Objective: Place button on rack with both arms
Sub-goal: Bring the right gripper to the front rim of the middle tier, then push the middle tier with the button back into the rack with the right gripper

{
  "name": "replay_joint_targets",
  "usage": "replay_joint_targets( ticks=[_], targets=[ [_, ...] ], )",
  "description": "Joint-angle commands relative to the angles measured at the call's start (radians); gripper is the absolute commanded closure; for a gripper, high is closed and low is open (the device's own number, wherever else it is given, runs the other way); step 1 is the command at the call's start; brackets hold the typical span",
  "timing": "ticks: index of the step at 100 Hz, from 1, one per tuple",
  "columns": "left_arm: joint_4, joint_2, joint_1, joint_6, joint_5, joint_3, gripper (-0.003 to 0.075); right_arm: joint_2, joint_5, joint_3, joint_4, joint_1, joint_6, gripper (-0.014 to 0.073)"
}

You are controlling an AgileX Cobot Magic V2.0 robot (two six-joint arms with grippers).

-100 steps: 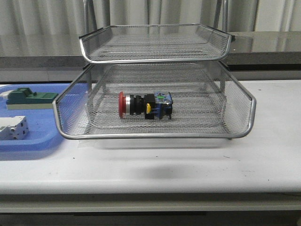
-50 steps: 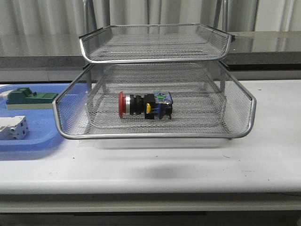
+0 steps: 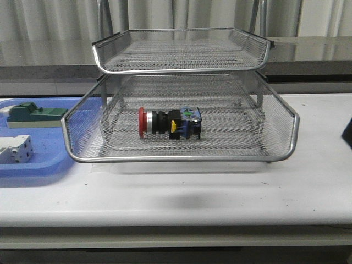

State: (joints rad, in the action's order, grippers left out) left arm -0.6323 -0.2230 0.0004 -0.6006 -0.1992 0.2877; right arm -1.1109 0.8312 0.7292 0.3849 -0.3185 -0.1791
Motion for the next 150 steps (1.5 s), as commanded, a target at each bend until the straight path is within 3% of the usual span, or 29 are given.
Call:
replay_joint_targets(
  ticks=[1, 25, 71, 98, 150],
  targets=[
    [-0.019, -0.008, 0.0, 0.012, 0.063, 0.027, 0.0741, -0.034, -0.071, 0.029, 0.026, -0.06, -0.013, 0.0651],
    [-0.019, -0.008, 0.0, 0.012, 0.063, 0.027, 0.0741, -0.172, -0.178, 0.029, 0.026, -0.189, -0.013, 0.0651],
    [-0.019, -0.008, 0.0, 0.012, 0.063, 0.027, 0.0741, -0.387, -0.528, 0.03, 0.019, -0.419, -0.013, 0.0651],
    [-0.019, -0.008, 0.0, 0.012, 0.063, 0.027, 0.0741, -0.422, -0.666, 0.031, -0.021, -0.437, -0.014, 0.0651],
    [-0.019, -0.008, 0.0, 0.012, 0.063, 0.027, 0.0741, -0.428, -0.781, 0.033, -0.078, -0.431, -0.014, 0.0651]
  ],
)
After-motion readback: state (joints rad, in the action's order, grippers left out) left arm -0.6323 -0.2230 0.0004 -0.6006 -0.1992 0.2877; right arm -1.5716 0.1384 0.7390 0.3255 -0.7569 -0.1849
